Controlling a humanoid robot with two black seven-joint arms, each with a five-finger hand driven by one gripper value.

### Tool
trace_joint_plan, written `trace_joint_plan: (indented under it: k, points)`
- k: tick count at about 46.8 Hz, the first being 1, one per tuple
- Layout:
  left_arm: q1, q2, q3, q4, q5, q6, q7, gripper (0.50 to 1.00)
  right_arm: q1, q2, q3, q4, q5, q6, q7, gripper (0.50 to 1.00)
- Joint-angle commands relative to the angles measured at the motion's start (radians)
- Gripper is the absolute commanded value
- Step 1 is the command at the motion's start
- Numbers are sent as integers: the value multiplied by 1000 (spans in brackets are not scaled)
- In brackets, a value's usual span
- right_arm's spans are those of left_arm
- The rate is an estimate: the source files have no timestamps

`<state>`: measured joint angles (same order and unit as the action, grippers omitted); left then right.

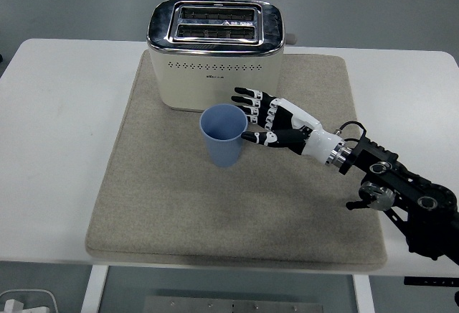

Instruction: Put the water cup in front of the bread machine

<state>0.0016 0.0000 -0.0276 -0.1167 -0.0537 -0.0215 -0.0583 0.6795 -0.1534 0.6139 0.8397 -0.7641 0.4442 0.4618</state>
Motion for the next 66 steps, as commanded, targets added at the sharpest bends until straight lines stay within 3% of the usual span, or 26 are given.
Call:
trace_joint_plan:
  k: [1, 25, 40, 55, 66]
  points:
    - [0, 0, 0, 0, 0, 0, 0, 1000, 2, -15, 0, -1, 0, 20, 0, 930]
    - [0, 0, 0, 0, 0, 0, 0, 1000, 2, -181, 0, -17, 78, 57, 1, 930]
    - [0, 0, 0, -1, 0, 0, 0, 1000, 75, -207, 3, -175, 258, 53, -18, 928]
    - [0, 0, 0, 0, 0, 0, 0, 1000, 181, -149, 4, -277, 471, 39, -222, 926]
    - [0, 0, 0, -1, 0, 0, 0, 1000, 226, -58, 7, -314, 539, -19, -269, 926]
